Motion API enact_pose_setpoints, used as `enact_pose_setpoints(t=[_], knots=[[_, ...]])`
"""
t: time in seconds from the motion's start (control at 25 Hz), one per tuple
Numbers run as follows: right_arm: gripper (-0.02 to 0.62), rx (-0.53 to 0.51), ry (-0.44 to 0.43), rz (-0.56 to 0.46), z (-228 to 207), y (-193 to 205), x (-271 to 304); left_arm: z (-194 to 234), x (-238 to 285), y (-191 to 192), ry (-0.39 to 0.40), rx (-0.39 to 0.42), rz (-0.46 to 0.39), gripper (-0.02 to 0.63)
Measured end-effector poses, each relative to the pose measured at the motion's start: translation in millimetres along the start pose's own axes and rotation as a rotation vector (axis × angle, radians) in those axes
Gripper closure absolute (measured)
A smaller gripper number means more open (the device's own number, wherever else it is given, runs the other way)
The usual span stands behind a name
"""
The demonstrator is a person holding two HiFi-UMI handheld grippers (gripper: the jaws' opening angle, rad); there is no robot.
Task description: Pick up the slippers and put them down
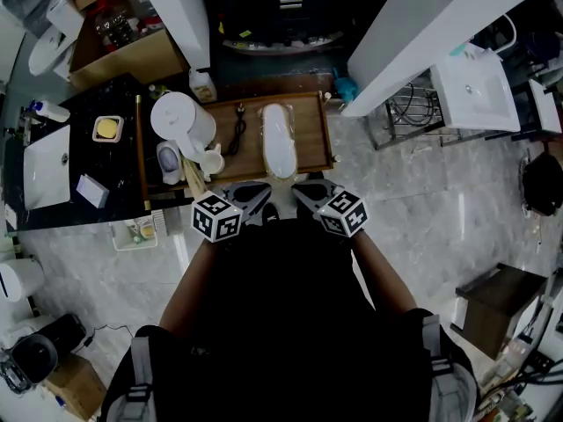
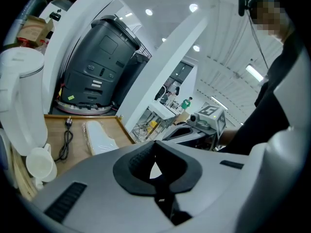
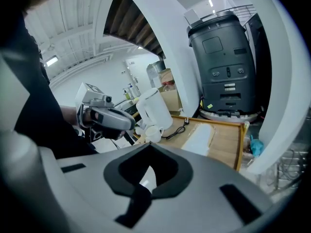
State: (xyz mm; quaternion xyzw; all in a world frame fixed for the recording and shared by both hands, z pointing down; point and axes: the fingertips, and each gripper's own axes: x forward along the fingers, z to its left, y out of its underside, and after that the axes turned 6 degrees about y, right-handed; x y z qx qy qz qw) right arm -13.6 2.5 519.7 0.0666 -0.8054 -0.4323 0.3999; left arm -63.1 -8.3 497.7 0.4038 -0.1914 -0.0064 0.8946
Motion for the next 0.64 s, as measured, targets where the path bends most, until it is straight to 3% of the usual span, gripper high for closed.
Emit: enact_pose_setpoints(t=[0.64], knots=[[0.589,0.020,0.019,-0.022,18.6,4.6,-5.6,-13.4,-7.2,8.2,0.034,-0.003,-0.011,0.595]])
